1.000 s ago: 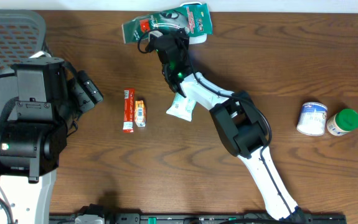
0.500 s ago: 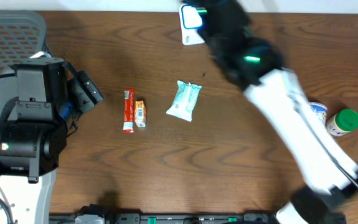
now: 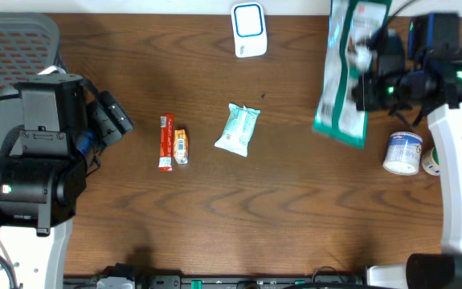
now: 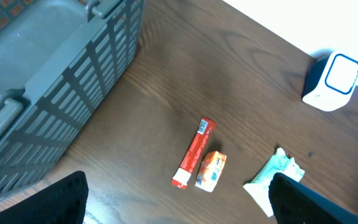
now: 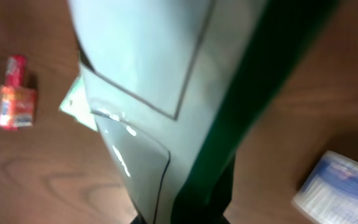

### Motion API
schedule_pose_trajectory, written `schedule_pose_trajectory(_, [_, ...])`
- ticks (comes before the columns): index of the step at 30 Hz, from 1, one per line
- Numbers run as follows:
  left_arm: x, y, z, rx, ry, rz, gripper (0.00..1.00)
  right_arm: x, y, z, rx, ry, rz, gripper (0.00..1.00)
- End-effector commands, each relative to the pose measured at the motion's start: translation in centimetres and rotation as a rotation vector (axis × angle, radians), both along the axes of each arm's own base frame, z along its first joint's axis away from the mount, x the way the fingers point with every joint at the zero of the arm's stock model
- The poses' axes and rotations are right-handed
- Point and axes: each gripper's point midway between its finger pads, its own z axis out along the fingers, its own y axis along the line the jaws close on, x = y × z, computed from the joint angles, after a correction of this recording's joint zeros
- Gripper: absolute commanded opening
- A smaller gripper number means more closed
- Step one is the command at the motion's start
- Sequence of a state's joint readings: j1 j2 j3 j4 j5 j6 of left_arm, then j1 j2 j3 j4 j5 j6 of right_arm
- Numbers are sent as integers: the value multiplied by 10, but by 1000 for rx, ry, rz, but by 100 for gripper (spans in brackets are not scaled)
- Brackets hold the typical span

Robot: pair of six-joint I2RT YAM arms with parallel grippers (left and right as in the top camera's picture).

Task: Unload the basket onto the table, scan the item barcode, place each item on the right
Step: 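Move the gloves pack to the right edge and set it down, then reach the right gripper to the mint wipes pack at center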

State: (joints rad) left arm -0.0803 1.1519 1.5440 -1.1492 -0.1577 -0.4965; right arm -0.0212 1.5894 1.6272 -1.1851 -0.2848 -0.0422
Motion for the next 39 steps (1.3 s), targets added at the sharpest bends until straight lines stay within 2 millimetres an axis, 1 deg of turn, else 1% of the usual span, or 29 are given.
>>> schedule_pose_trajectory(1, [-1,3,5,14,-10,3,90,-11,-12,-55,77,125,-116,1])
schedule_pose_trajectory(3, [-1,3,5,14,-10,3,90,-14,-30,-83,59,158,-215,1])
schedule_pose_trajectory(5, [-1,3,5,14,-10,3,90,-16,-49,-105,18,170,-293,1])
schedule_pose_trajectory(7, [-1,3,5,14,-10,3,90,-17,-60,-120,-15,164,-319,1])
schedule_pose_trajectory(8, [-1,3,5,14,-10,3,90,-17,-62,-125,-20,158,-324,8])
schedule_pose_trajectory(9, [-1,3,5,14,-10,3,90,-18,-62,-133,-26,153,-306,48])
schedule_pose_trajectory(11, [-1,3,5,14,-10,3,90,-20,-61,-135,-36,153,-282,73])
schedule_pose_trajectory(12, [-1,3,5,14,-10,3,90,-19,-61,-134,-35,150,-283,79])
schedule_pose_trajectory(14, [-1,3,5,14,-10,3,90,-15,-62,-126,-35,134,-283,96])
schedule_pose_trajectory(15, [-1,3,5,14,-10,3,90,-14,-62,-123,-36,131,-284,99])
schedule_pose_trajectory(18, [-1,3,5,14,-10,3,90,-12,-62,-97,-36,121,-283,99])
schedule_pose_trajectory(19, [-1,3,5,14,-10,3,90,-11,-62,-81,-36,113,-284,99])
schedule_pose_trajectory(21, [-1,3,5,14,-10,3,90,-11,-59,-61,-22,113,-277,99])
schedule_pose_trajectory(23, [-1,3,5,14,-10,3,90,-12,-51,-48,11,115,-256,99])
schedule_pose_trajectory(24, [-1,3,4,14,-10,3,90,-14,-39,-38,52,118,-227,99])
schedule_pose_trajectory(26, [-1,3,5,14,-10,3,90,-16,-21,-35,102,127,-183,99])
schedule_pose_trajectory(28, [-1,3,5,14,-10,3,90,-21,-3,-38,122,150,-134,99])
schedule_pose_trajectory(30, [-1,3,5,14,-10,3,90,-25,11,-41,119,162,-94,99])
schedule_pose_trajectory(33, [-1,3,5,14,-10,3,90,-32,42,-44,123,177,-6,99])
schedule_pose_trajectory(34, [-1,3,5,14,-10,3,90,-36,59,-45,126,182,32,99])
schedule_pose_trajectory(35, [-1,3,5,14,-10,3,90,-37,66,-46,126,184,46,99])
schedule_pose_trajectory(36, [-1,3,4,14,-10,3,90,-41,79,-48,128,187,72,99])
schedule_pose_trajectory(39, [-1,3,5,14,-10,3,90,-49,109,-56,139,199,111,99])
